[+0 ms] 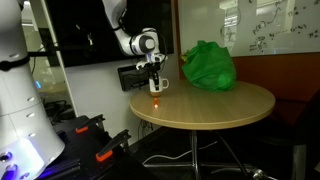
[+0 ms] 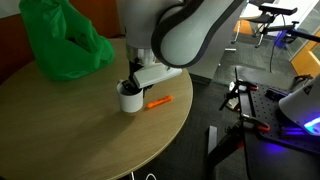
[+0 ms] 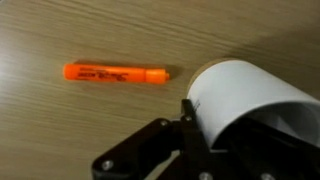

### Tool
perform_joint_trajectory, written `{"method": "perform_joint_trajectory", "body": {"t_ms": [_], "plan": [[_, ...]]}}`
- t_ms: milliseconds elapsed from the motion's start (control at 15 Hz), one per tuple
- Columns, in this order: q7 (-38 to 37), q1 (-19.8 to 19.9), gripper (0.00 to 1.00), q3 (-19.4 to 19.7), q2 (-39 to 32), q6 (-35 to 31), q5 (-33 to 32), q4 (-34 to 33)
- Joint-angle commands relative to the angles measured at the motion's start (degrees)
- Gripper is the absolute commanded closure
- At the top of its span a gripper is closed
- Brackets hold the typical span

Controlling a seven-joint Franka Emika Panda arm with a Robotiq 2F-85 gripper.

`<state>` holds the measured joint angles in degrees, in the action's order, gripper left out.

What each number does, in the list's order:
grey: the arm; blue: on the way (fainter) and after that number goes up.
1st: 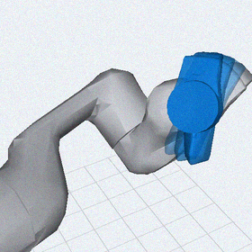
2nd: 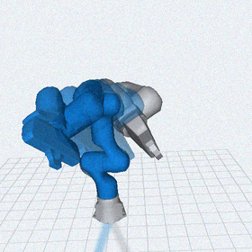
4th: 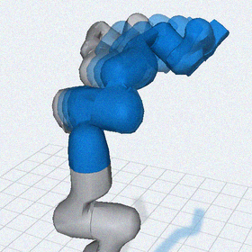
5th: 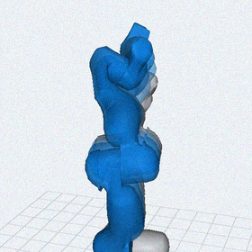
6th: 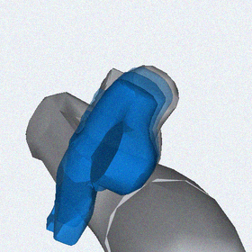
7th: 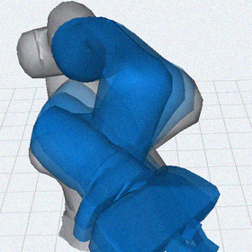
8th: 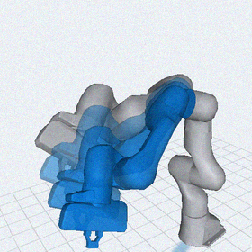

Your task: Move the white mug to the left

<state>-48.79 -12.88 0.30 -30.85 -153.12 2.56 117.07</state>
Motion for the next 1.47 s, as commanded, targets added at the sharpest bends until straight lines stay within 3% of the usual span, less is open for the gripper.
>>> {"method": "perform_joint_trajectory", "body": {"t_ms": [0, 400, 533, 800, 1000, 1133, 1400], "plan": [[2.07, -1.86, 0.98, 1.20, 2.46, -2.40, 0.64, 3.37], [1.07, -4.95, 0.98, 3.97, 1.51, -9.79, -0.13, 6.49], [0.41, -6.02, 0.64, 5.04, 1.29, -10.92, 0.34, 7.02], [1.71, -5.21, 0.36, 4.82, 3.22, -11.42, 2.09, 7.36], [5.16, -0.39, 0.12, 1.07, 7.56, -6.81, 6.60, 7.19], [8.02, 1.79, 0.01, 0.25, 10.85, 0.79, 9.64, 6.03], [12.20, 5.56, 0.00, 1.46, 16.71, 20.48, 9.63, 2.25]]}}
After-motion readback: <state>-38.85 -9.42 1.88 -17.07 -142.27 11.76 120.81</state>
